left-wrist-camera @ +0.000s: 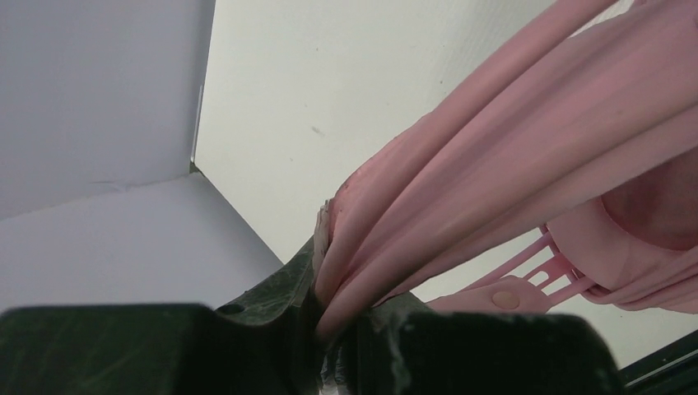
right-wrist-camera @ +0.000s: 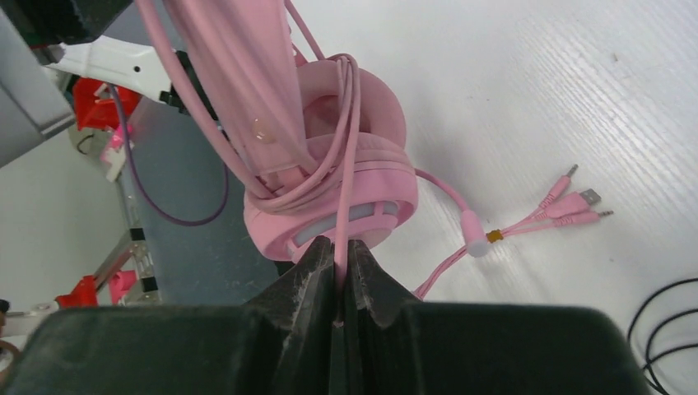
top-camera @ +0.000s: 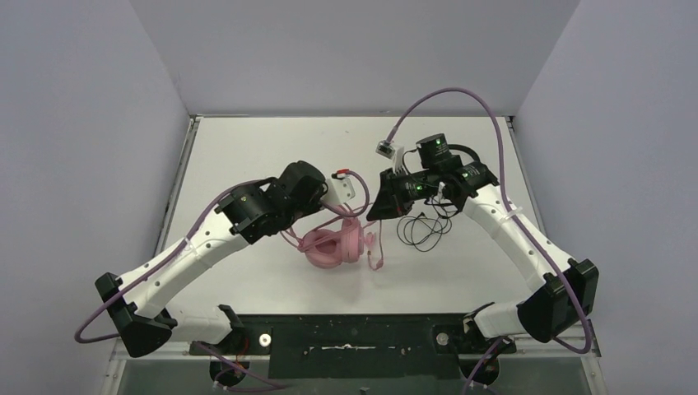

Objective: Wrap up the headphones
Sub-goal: Wrap the headphones cable around the headphones.

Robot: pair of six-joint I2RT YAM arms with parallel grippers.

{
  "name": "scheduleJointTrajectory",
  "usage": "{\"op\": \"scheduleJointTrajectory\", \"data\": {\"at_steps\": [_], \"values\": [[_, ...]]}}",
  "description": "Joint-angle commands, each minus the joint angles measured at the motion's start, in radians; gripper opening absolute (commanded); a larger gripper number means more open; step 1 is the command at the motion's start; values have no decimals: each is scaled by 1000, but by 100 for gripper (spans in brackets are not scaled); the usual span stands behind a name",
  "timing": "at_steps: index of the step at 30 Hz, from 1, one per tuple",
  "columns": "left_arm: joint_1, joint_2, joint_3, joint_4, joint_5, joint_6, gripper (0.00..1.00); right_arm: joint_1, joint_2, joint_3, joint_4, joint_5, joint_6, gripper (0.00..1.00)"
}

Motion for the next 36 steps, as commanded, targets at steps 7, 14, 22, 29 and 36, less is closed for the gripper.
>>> {"op": "scheduleJointTrajectory", "data": {"at_steps": [7,14,22,29,36], "values": [[79,73,74,-69,-109,-91,0,-15,-70,-123,493,-145,497,0],[97,121,110,-61,-127,-129,0,-3,-69,-181,639,-131,645,1],[141,210,195,-81,-154,-257,0,46,-46,-235,812,-29,864,12],[213,308,327,-137,-111,-425,0,119,-44,-294,1023,171,952,17],[251,311,405,-128,2,-528,0,195,5,-331,1108,318,909,15]]}}
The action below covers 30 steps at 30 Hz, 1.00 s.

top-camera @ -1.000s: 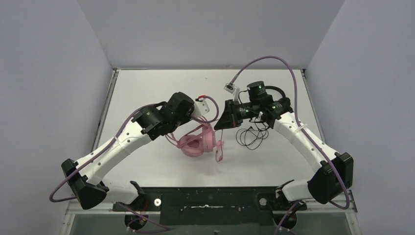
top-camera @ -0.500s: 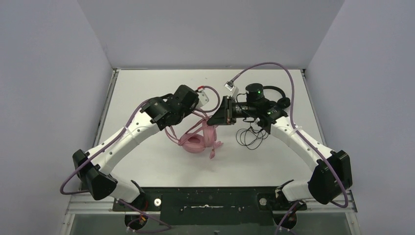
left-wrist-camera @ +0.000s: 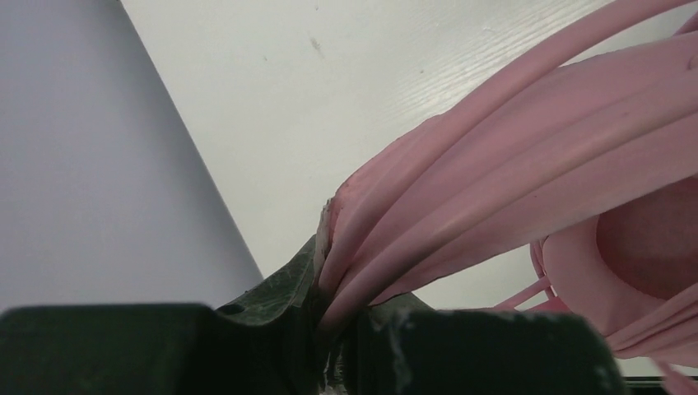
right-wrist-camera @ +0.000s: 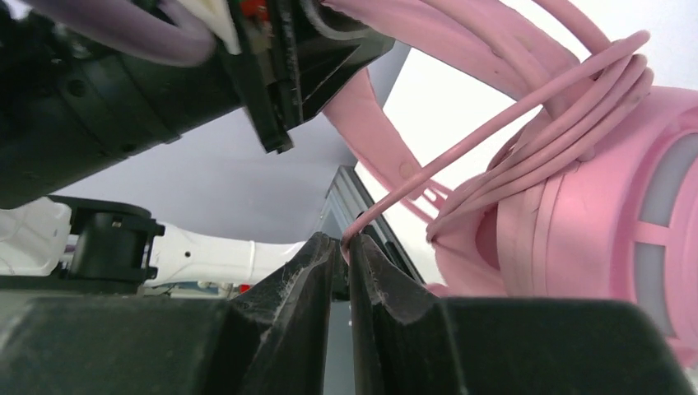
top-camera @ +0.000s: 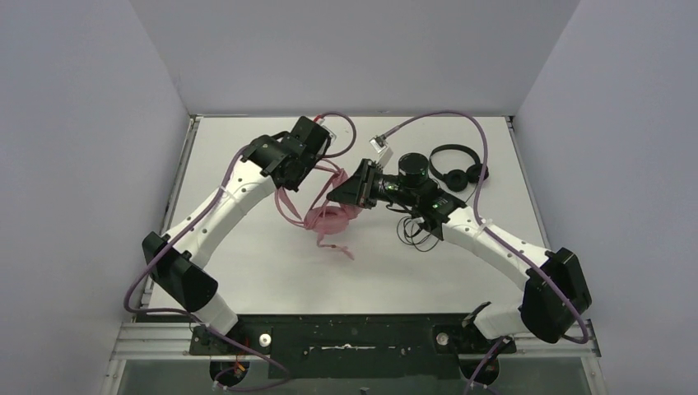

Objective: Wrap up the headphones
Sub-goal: Wrap the headphones cable around the headphones.

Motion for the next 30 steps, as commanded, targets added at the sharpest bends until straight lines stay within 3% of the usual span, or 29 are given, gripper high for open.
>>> {"op": "scheduleJointTrajectory", "data": {"at_steps": [1,10,15,20,23,25,28,30], "values": [[35,-53,95,57,105,-125,0,35,16,-4,137,113,-38,15],[179,-239,-1,249,388,-299,0,65,34,76,-30,126,-251,17],[252,-268,3,268,501,-352,0,76,-10,153,-235,65,-448,32],[313,-274,37,263,593,-404,0,78,-88,234,-550,59,-831,62],[344,-284,47,266,657,-438,0,30,-163,110,-430,42,-898,76],[366,-291,50,272,693,-470,0,-10,-204,-4,-249,-4,-850,77],[392,-301,53,281,752,-513,0,-31,-253,-145,-32,99,-703,78],[405,-316,52,285,774,-530,0,-38,-277,-208,57,181,-502,78]]}}
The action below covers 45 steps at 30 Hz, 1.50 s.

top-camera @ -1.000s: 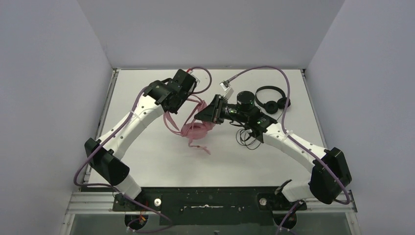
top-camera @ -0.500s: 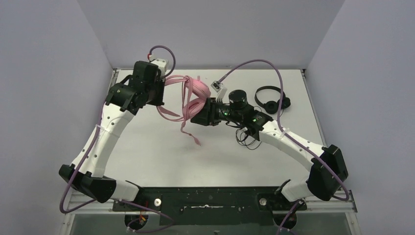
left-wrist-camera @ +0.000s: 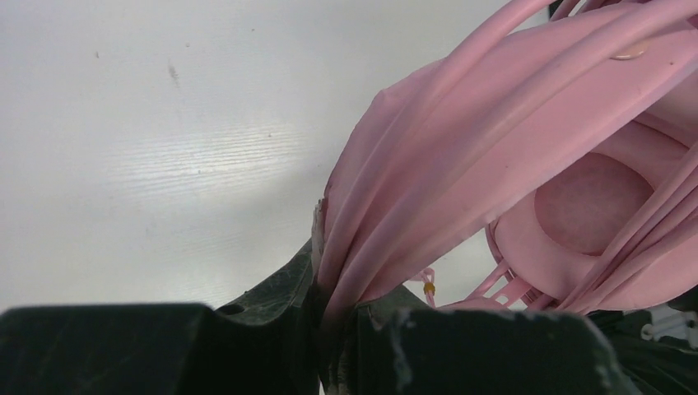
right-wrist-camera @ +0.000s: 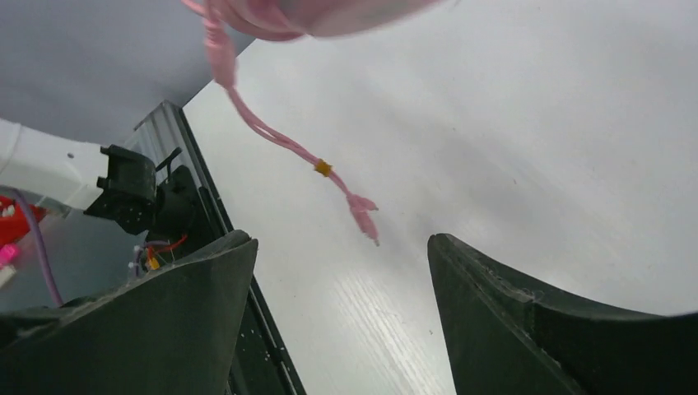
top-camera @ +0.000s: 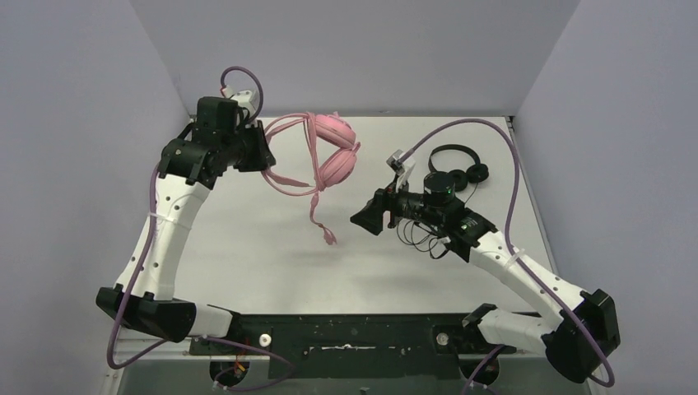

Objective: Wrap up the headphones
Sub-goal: Wrap the headphones cable around the headphones.

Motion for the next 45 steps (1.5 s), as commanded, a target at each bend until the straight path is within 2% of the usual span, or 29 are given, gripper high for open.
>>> {"op": "scheduleJointTrajectory", "data": {"at_steps": [1,2,6,11,15,18,25,32,36,39,45], "values": [[34,-84,76,144,152,-110,0,-11,-39,-126,335,139,310,78],[38,-91,74,146,155,-114,0,-8,-46,-148,375,148,389,78],[45,-111,73,149,165,-119,0,-7,-42,-157,211,269,677,84],[57,-119,65,152,171,-117,0,17,34,-142,196,292,1043,88],[71,-118,61,163,182,-117,0,46,102,-100,96,318,1303,89],[76,-115,55,176,198,-121,0,82,148,-93,155,339,1419,87],[82,-105,42,186,215,-122,0,200,221,-144,295,421,1674,78],[86,-108,24,197,231,-119,0,235,308,-140,420,450,1761,72],[86,-108,21,205,245,-116,0,239,345,-118,445,467,1777,71],[86,-111,13,209,249,-113,0,241,368,-113,460,471,1795,64],[91,-109,11,208,253,-104,0,246,376,-109,467,475,1811,64]]}}
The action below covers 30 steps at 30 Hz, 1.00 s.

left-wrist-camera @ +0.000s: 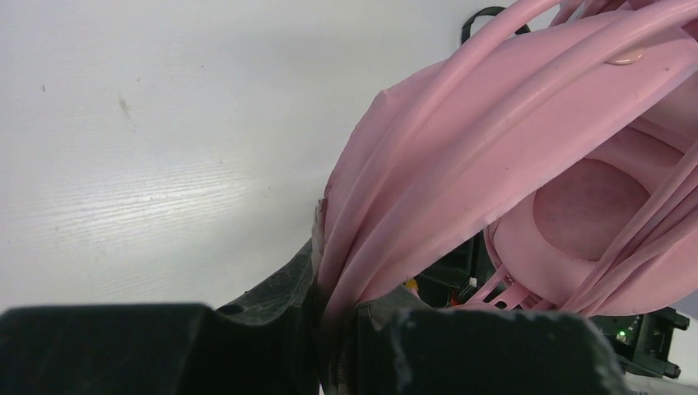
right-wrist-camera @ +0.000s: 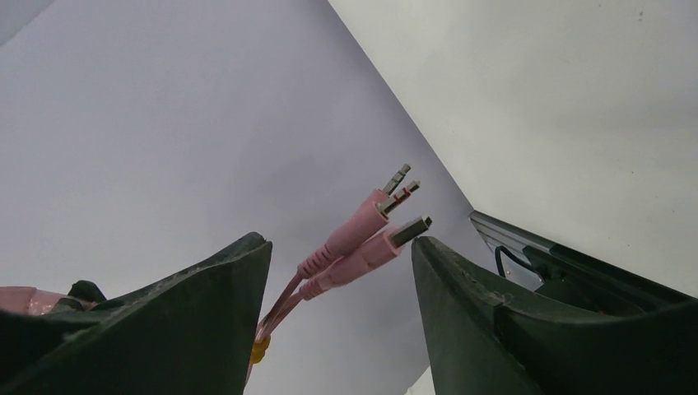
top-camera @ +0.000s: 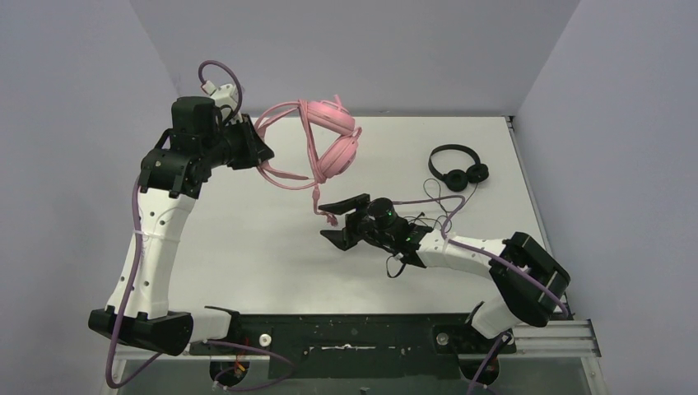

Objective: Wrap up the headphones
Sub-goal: Wrap the headphones cable around the headphones.

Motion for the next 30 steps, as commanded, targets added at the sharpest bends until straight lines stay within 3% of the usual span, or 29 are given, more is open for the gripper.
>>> {"op": "scheduleJointTrajectory", "data": {"at_steps": [1,6,16,20,24,30], "values": [[12,-24,19,147,76,-24,0,11,-8,40,61,33,45,65],[14,-19,16,155,82,-21,0,18,-17,43,42,49,50,64],[14,-36,17,151,117,-15,0,34,21,64,77,65,63,47],[15,-59,-11,186,169,-8,0,35,26,54,114,81,64,29],[23,-116,-75,294,301,-3,0,24,25,25,193,106,23,1],[27,-174,-185,496,714,-24,0,-60,24,-19,450,88,-248,0]]}}
